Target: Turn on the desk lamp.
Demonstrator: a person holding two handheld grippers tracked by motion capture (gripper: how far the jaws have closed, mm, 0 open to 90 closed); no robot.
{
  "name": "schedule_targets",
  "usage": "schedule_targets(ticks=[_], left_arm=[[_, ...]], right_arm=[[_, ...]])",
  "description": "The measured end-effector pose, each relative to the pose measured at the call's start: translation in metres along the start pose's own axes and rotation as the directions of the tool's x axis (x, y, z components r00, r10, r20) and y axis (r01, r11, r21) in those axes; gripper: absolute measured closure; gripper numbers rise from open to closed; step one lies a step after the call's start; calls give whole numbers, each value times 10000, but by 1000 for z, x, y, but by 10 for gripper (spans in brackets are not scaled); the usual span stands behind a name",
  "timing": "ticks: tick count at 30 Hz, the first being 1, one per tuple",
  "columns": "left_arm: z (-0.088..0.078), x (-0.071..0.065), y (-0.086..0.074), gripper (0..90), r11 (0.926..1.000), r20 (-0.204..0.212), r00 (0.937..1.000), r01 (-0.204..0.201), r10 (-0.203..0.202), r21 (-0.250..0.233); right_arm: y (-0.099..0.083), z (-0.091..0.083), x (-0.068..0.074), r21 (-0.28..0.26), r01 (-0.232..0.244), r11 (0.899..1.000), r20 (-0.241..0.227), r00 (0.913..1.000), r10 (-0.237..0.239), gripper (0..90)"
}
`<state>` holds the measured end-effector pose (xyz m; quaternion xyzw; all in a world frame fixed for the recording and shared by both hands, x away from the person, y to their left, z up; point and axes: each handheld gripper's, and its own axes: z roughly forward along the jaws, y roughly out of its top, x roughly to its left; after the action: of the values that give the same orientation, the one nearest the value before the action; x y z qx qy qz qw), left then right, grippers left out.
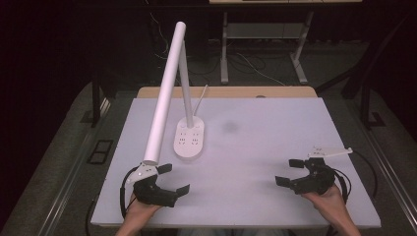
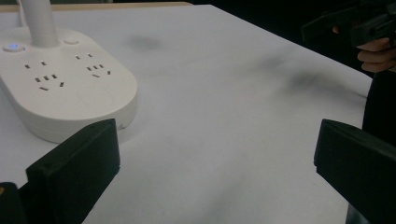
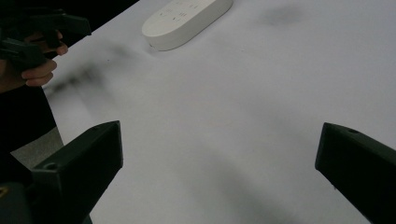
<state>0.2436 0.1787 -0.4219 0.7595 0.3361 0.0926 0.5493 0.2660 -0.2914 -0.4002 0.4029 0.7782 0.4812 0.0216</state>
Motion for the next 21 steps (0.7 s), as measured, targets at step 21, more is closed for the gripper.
schedule_targets(ticks=[21], left_arm=[[-1, 1, 0, 0, 10000, -83, 10000, 4, -4, -53]], right_arm=[[36, -2, -2, 144, 206, 9997, -220, 9996, -202, 4]])
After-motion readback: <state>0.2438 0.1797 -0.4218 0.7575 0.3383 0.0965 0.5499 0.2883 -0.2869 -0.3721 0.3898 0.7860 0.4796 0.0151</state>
